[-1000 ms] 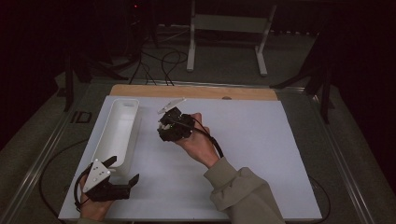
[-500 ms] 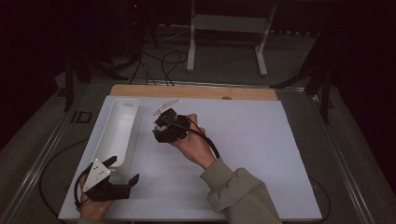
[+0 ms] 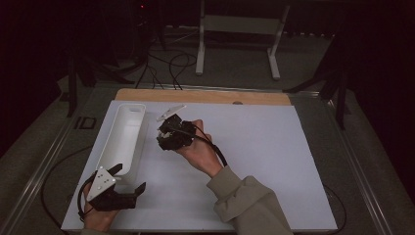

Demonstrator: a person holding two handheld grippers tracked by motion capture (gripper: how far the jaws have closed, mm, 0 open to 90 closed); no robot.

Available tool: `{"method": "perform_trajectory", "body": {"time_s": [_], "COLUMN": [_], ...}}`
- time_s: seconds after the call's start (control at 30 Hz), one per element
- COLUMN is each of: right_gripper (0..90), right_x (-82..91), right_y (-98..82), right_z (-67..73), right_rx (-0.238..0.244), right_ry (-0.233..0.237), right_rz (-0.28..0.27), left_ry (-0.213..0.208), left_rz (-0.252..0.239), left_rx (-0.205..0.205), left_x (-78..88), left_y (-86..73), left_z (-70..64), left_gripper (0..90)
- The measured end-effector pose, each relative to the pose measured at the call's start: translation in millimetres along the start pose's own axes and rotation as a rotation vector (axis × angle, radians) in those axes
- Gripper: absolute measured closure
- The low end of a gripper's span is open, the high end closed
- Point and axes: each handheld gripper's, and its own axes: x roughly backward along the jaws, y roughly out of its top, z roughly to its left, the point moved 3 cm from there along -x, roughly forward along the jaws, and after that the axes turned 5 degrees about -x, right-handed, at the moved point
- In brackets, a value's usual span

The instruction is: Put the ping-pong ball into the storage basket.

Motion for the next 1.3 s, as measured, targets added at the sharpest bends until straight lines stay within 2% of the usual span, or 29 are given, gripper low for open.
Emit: {"method": "perform_trajectory", "body": {"time_s": [0.37,1.3], "right_gripper": [51.0,51.0], "right_x": [-4.3,-12.7], "right_y": [3.4,13.6], "right_z": [1.8,12.3], "right_rx": [-0.010,0.003], "right_ry": [0.016,0.044], "right_rz": [-0.004,-0.015], "left_ry": [0.001,-0.001], "left_rz": [0.000,-0.001], "left_rx": [0.002,0.007], "left_x": [-0.1,0.1], "left_y": [0.1,0.3], "left_z": [0.1,0.2], "left_gripper": [0.4,0.4]}}
